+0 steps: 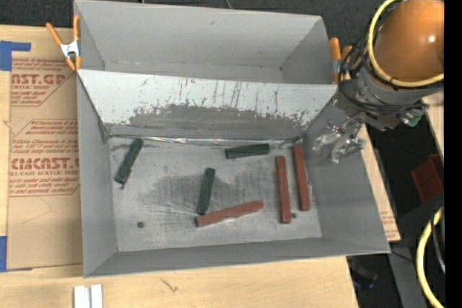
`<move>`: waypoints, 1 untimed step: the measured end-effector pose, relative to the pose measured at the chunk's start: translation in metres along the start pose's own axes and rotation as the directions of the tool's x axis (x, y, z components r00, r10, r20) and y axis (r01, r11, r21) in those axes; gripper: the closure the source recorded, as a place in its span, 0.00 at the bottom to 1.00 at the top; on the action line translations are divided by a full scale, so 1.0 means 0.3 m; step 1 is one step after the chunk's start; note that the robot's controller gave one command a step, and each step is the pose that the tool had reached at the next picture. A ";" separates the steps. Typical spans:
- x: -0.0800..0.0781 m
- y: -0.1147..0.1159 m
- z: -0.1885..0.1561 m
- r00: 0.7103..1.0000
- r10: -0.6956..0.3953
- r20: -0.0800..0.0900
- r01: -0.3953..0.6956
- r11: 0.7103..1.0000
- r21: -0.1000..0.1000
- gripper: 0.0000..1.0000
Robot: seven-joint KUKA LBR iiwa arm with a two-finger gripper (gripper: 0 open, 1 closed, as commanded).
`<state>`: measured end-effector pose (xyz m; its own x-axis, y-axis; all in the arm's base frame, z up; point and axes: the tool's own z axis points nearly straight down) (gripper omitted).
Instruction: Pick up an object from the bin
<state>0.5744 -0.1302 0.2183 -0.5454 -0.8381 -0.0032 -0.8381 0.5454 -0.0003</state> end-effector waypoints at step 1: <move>0.000 0.000 0.001 1.000 0.000 0.000 0.000 1.000 0.000 1.00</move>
Offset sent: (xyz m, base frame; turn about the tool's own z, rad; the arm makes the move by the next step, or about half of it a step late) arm 0.0060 -0.0093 -0.0677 0.0471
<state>0.5744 -0.1302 0.2181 -0.5455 -0.8381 -0.0034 -0.8381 0.5455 0.0001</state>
